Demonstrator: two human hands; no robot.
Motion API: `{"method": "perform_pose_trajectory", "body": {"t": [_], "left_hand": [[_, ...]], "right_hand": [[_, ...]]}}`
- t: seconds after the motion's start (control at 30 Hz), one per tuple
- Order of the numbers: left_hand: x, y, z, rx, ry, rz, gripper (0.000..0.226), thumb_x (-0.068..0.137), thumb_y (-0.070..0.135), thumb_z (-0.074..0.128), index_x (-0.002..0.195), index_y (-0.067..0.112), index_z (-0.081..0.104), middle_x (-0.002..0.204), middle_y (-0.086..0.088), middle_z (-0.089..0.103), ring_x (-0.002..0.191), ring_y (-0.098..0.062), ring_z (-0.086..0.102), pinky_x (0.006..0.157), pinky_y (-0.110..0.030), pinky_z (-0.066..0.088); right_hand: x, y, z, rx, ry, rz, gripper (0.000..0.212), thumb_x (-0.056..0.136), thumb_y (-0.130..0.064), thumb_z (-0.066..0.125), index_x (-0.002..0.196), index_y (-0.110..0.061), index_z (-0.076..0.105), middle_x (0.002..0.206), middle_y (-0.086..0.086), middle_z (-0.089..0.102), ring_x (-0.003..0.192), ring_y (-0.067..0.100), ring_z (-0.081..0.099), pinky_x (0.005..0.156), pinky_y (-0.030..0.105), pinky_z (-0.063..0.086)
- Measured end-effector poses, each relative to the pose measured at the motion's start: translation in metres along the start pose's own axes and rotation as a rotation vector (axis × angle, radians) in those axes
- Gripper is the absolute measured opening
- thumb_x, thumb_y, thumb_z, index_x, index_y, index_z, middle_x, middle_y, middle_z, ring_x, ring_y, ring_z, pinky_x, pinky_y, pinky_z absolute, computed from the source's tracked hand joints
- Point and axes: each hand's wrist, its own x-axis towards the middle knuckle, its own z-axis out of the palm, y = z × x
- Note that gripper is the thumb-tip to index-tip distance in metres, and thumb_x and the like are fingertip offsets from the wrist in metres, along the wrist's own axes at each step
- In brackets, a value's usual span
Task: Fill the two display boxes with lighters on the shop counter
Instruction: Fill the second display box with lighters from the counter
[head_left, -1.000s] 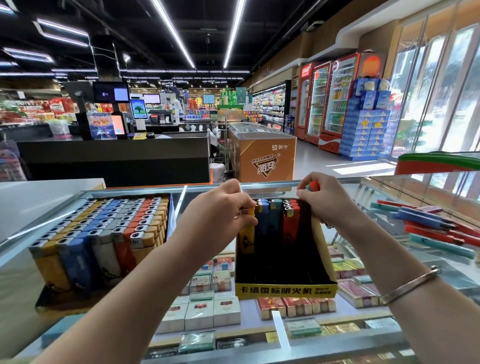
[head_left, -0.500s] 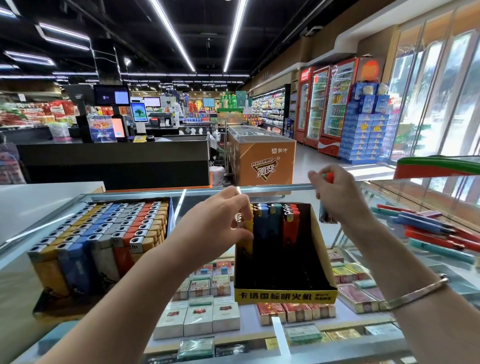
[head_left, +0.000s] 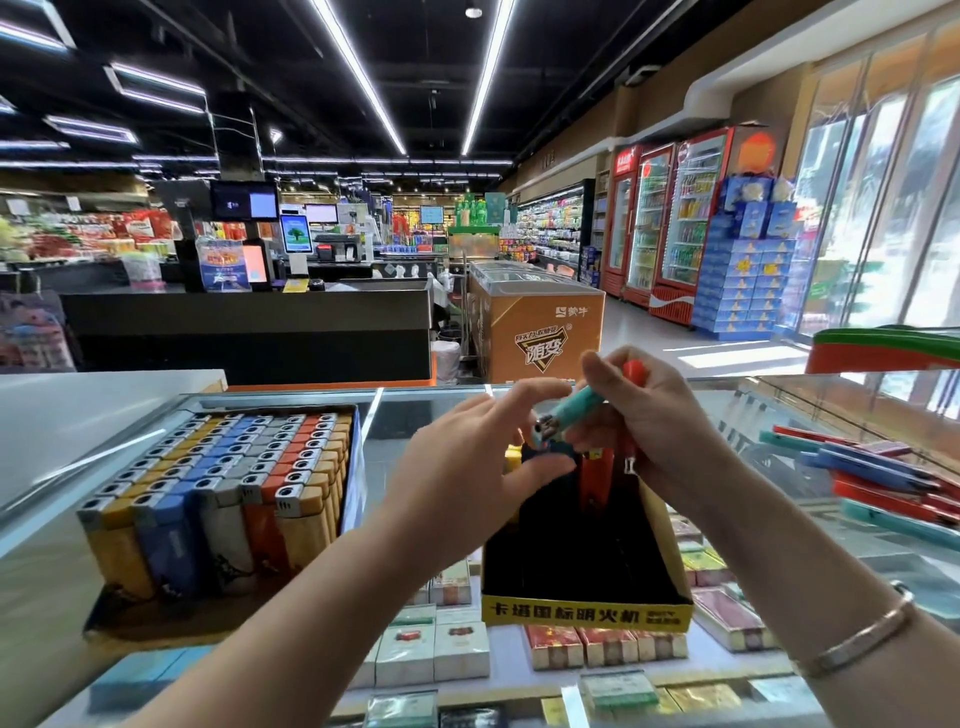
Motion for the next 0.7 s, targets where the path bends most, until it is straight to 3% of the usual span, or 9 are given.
{"method": "perform_pose_trajectory", "body": {"t": [0.17, 0.23, 0.33, 0.43, 0.53, 0.63, 0.7], "left_hand": [[0.002, 0.000, -0.003, -0.036, 0.040, 0.086, 0.034, 0.073, 0.028, 0.065, 0.107, 0.026, 0.067, 0.101, 0.007, 0.070, 0.087, -0.012, 0.064, 0.072, -0.032, 0.055], [0.002, 0.001, -0.002, -0.046, 0.055, 0.088, 0.034, 0.072, 0.029, 0.066, 0.106, 0.024, 0.069, 0.100, 0.007, 0.071, 0.088, -0.011, 0.066, 0.075, -0.030, 0.055], [0.003, 0.000, -0.003, -0.156, 0.152, 0.032, 0.032, 0.074, 0.039, 0.067, 0.101, 0.022, 0.071, 0.086, 0.009, 0.071, 0.076, -0.006, 0.066, 0.068, -0.031, 0.057], [0.003, -0.003, -0.005, -0.189, 0.228, -0.001, 0.032, 0.079, 0.048, 0.058, 0.092, 0.021, 0.072, 0.075, 0.020, 0.062, 0.070, 0.001, 0.061, 0.061, -0.021, 0.052], [0.003, -0.007, -0.002, -0.170, 0.204, -0.013, 0.034, 0.083, 0.050, 0.057, 0.089, 0.019, 0.072, 0.076, 0.019, 0.060, 0.067, -0.003, 0.059, 0.058, -0.024, 0.051], [0.004, -0.008, 0.003, -0.141, 0.187, -0.034, 0.032, 0.082, 0.047, 0.056, 0.088, 0.020, 0.072, 0.074, 0.020, 0.059, 0.064, -0.003, 0.057, 0.058, -0.025, 0.050], [0.005, -0.009, 0.004, -0.073, 0.175, -0.026, 0.028, 0.079, 0.045, 0.061, 0.086, 0.020, 0.072, 0.073, 0.015, 0.065, 0.060, -0.003, 0.057, 0.057, -0.027, 0.051]], "right_hand": [[0.001, 0.003, -0.001, -0.039, -0.006, 0.014, 0.035, 0.069, -0.036, 0.067, 0.078, -0.010, 0.045, 0.052, 0.009, 0.062, 0.035, 0.017, 0.055, 0.033, 0.019, 0.043], [0.002, 0.003, -0.003, -0.062, -0.016, 0.014, 0.034, 0.071, -0.037, 0.065, 0.077, -0.010, 0.046, 0.049, 0.008, 0.058, 0.030, 0.015, 0.049, 0.031, 0.016, 0.038], [0.003, 0.001, -0.007, -0.120, 0.037, -0.057, 0.028, 0.076, -0.036, 0.062, 0.077, -0.011, 0.050, 0.047, 0.005, 0.052, 0.029, 0.012, 0.046, 0.030, 0.015, 0.035], [0.006, -0.003, -0.015, -0.333, 0.236, -0.187, 0.018, 0.088, -0.028, 0.056, 0.077, -0.015, 0.052, 0.059, 0.005, 0.062, 0.037, 0.008, 0.048, 0.036, 0.016, 0.037], [0.010, 0.000, -0.027, -0.538, 0.402, -0.184, 0.017, 0.094, -0.022, 0.051, 0.078, -0.019, 0.052, 0.070, 0.006, 0.065, 0.051, 0.004, 0.055, 0.047, 0.015, 0.042], [0.011, 0.008, -0.033, -0.621, 0.323, -0.020, 0.017, 0.095, -0.024, 0.048, 0.081, -0.016, 0.053, 0.079, 0.006, 0.065, 0.069, 0.013, 0.059, 0.056, 0.022, 0.040], [0.012, 0.013, -0.034, -0.678, 0.273, 0.041, 0.017, 0.095, -0.024, 0.049, 0.082, -0.015, 0.054, 0.079, 0.006, 0.065, 0.067, 0.013, 0.057, 0.050, 0.021, 0.041]]}}
